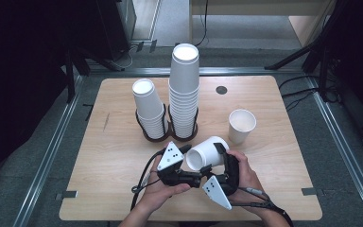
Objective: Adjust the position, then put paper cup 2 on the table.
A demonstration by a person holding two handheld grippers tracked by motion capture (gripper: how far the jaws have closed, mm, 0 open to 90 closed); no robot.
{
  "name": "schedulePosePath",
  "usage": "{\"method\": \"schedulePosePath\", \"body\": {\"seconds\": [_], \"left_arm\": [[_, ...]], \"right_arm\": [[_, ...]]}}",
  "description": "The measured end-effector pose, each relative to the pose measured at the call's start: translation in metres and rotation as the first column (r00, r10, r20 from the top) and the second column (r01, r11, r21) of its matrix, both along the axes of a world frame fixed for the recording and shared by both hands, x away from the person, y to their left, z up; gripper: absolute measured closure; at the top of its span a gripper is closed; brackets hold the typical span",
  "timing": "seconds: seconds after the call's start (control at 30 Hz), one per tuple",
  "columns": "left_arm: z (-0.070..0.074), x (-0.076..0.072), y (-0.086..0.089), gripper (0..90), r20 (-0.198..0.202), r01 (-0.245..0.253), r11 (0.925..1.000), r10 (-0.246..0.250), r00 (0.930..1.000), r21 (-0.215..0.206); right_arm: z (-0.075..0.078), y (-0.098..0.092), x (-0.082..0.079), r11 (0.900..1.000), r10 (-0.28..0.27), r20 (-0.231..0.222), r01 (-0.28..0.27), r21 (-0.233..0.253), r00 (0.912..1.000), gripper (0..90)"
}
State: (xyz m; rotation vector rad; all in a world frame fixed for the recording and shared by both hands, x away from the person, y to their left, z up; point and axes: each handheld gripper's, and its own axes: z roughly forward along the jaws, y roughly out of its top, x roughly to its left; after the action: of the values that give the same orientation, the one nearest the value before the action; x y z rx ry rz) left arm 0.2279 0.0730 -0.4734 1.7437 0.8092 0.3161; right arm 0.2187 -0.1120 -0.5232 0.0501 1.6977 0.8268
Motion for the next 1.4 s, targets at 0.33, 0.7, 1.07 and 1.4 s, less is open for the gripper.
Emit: {"method": "schedulePosePath", "body": {"seconds": [0.33,0.7,1.07,1.4], "left_arm": [[-0.0006,0.0,-0.0001,14.4,-0.007,0.008,0.9999,-0.008,0.9999,0.01],[-0.0017,0.0005,-0.0003,18.9,-0.01,0.015,0.9997,-0.015,0.9998,0.019],[-0.0016,-0.0006,-0.0026,19.9,-0.016,0.01,0.9994,-0.009,0.9998,0.033],[-0.0019,-0.0005,-0.0014,22.9,-0.018,0.011,0.9986,-0.01,0.9998,0.053]], "right_arm": [[-0.0004,0.0004,-0.0005,1.0,0.001,0.005,-0.001,-0.013,1.0,15.8],[-0.0022,0.0017,-0.0011,1.0,0.006,0.003,-0.006,-0.021,1.0,15.8],[-0.0026,0.0003,-0.001,0.999,0.005,0.011,-0.005,-0.037,0.9999,15.4],[-0.0045,0.0029,-0.0025,0.998,0.016,0.002,-0.016,-0.064,0.9999,8.2]]}}
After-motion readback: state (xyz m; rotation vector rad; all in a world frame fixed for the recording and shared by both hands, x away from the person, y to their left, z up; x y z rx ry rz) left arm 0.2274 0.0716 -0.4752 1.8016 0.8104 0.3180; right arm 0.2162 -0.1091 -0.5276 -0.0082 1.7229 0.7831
